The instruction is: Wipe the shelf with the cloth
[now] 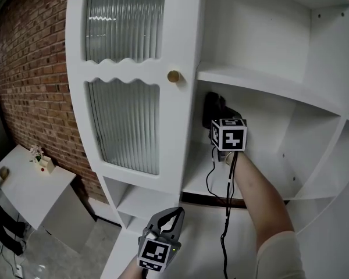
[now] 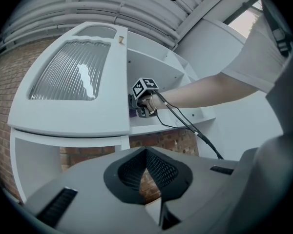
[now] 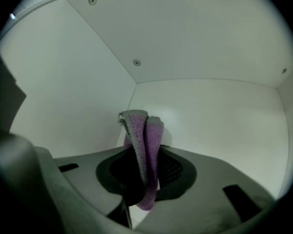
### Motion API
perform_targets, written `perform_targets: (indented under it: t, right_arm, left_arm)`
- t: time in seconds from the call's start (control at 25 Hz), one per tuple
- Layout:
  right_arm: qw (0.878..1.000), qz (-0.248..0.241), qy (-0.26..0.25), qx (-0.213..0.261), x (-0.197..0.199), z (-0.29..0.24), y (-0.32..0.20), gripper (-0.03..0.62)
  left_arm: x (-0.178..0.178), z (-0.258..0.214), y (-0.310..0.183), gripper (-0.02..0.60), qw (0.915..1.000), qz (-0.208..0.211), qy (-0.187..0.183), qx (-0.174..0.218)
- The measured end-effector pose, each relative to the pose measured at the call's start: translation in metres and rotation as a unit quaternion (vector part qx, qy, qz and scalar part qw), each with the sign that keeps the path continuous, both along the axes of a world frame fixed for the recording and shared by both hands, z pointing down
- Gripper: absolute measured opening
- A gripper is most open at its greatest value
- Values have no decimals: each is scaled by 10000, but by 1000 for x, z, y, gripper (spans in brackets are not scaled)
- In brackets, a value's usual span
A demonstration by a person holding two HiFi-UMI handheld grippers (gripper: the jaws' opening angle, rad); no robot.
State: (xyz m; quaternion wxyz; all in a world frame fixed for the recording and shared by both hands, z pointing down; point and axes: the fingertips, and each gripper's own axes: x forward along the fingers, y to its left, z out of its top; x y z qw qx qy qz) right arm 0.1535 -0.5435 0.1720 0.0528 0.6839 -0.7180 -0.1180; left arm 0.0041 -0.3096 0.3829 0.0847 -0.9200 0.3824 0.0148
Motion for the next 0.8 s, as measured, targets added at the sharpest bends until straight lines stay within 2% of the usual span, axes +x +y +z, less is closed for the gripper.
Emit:
perform_targets:
  t: [0.36,0.8]
  right_arm:
    - [9993,348,-106,64,66,-4,23,89]
    - [9932,1092,-369,175,169,-10,63,89]
  left_arm:
    - [24,0,8,14,10000,33,26,-13]
    - [64,3,20,14,9995,291,-91,-32]
